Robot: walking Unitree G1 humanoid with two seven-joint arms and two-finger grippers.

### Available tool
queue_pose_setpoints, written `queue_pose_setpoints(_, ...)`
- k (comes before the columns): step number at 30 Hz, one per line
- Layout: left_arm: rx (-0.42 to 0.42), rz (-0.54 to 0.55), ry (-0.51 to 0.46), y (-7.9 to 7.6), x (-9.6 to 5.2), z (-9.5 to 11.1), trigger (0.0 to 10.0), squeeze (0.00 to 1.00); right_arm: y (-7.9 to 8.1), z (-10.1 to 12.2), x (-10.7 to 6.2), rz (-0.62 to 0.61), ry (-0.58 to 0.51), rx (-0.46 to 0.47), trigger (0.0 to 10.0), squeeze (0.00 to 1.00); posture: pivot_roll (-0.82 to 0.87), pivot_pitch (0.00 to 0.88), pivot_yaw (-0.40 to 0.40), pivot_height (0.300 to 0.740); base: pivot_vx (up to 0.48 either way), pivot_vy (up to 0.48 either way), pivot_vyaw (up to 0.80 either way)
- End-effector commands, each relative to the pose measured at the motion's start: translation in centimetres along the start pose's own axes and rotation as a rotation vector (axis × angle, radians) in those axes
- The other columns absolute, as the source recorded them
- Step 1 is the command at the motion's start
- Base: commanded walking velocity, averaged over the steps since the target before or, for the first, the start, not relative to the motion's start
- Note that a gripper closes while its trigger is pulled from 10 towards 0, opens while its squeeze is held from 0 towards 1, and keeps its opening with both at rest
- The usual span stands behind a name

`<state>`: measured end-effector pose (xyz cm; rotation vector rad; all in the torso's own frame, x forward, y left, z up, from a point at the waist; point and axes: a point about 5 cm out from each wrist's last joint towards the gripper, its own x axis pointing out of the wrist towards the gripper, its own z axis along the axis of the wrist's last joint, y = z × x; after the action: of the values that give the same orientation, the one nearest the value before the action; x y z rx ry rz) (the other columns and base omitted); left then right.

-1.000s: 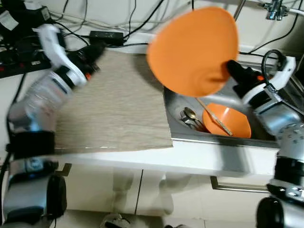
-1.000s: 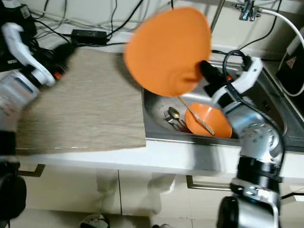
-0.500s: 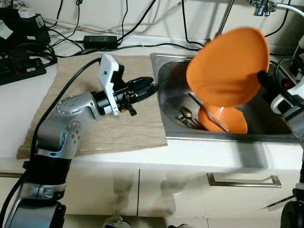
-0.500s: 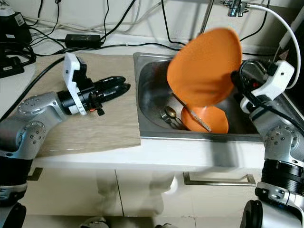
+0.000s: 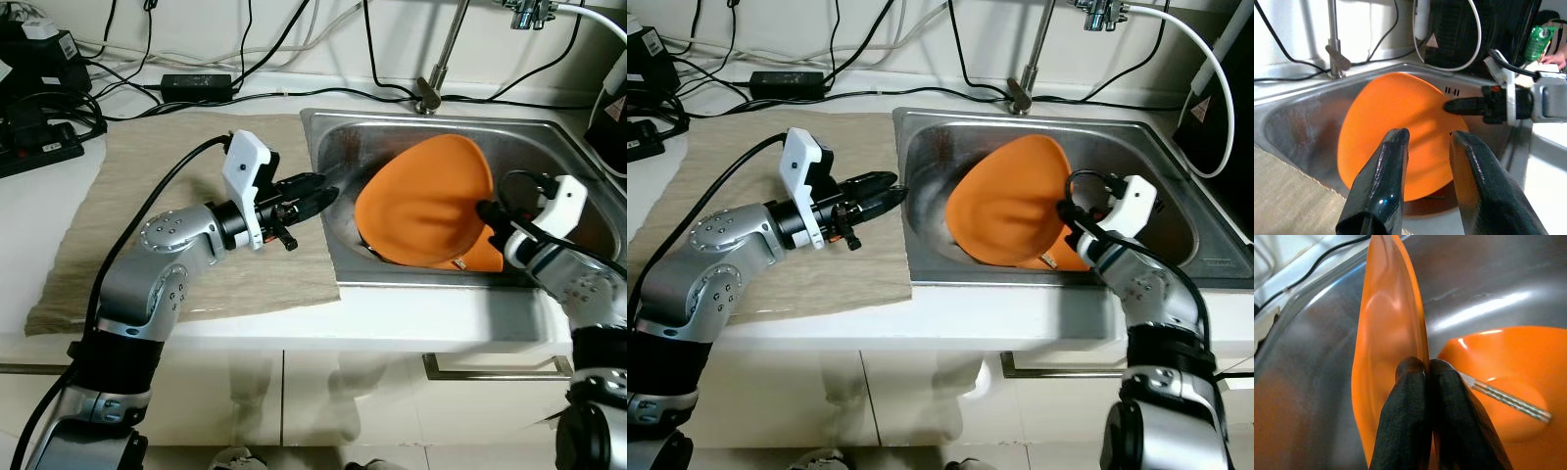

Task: Kitchen organization

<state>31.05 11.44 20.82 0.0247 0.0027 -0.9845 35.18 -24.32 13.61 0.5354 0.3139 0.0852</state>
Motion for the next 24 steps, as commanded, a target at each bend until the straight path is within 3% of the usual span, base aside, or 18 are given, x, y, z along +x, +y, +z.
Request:
queue_pose_setpoints(1, 0.020, -0.007, 0.028, -0.4, 0.2, -0.1, 10.0, 0.00, 1.0, 0.3, 0.9, 0.034, -0.008, -0.036, 3.3, 0.00, -0.01, 0.011, -0.034, 0.740, 0.000, 0.000, 0.00)
queue_pose_setpoints(2, 0.020, -0.007, 0.028, -0.4, 0.2, -0.1, 10.0, 0.00, 1.0, 0.3, 0.9, 0.034, -0.008, -0.036, 3.3, 0.00, -0.01, 0.011, -0.034, 0.740, 0.000, 0.000, 0.00)
queue_pose_setpoints(3, 0.013, -0.005, 0.042, -0.4, 0.2, -0.3, 10.0, 0.00, 1.7, -0.2, 1.7, 0.028, 0.041, -0.085, 10.0, 0.00, -0.01, 0.012, -0.037, 0.740, 0.000, 0.000, 0.00)
queue_pose_setpoints(12, 0.007, -0.029, 0.056, -0.6, -0.2, -0.4, 10.0, 0.00, 2.2, -0.8, 2.8, -0.009, 0.142, -0.189, 10.0, 0.00, 0.00, 0.017, -0.055, 0.740, 0.000, 0.000, 0.00)
queue_pose_setpoints(13, 0.019, -0.023, 0.055, -0.6, -0.2, -0.2, 10.0, 0.00, 1.9, -0.7, 2.9, -0.036, 0.153, -0.192, 10.0, 0.92, 0.01, 0.018, -0.058, 0.740, 0.000, 0.000, 0.00)
queue_pose_setpoints(15, 0.022, -0.020, 0.054, -0.6, -0.2, -0.2, 10.0, 0.00, 1.8, -0.6, 2.9, -0.042, 0.155, -0.195, 10.0, 0.92, 0.01, 0.019, -0.059, 0.740, 0.000, 0.000, 0.00)
queue_pose_setpoints(16, 0.025, -0.013, 0.053, -0.6, -0.2, -0.2, 10.0, 0.00, 1.7, -0.6, 2.9, -0.051, 0.156, -0.199, 10.0, 1.00, 0.01, 0.019, -0.061, 0.740, 0.000, 0.000, 0.00)
queue_pose_setpoints(24, 0.042, 0.003, 0.059, -0.2, -0.4, 0.0, 10.0, 0.00, 1.0, 0.7, 2.7, -0.089, 0.135, -0.299, 10.0, 1.00, 0.00, 0.024, -0.053, 0.740, 0.000, 0.000, 0.00)
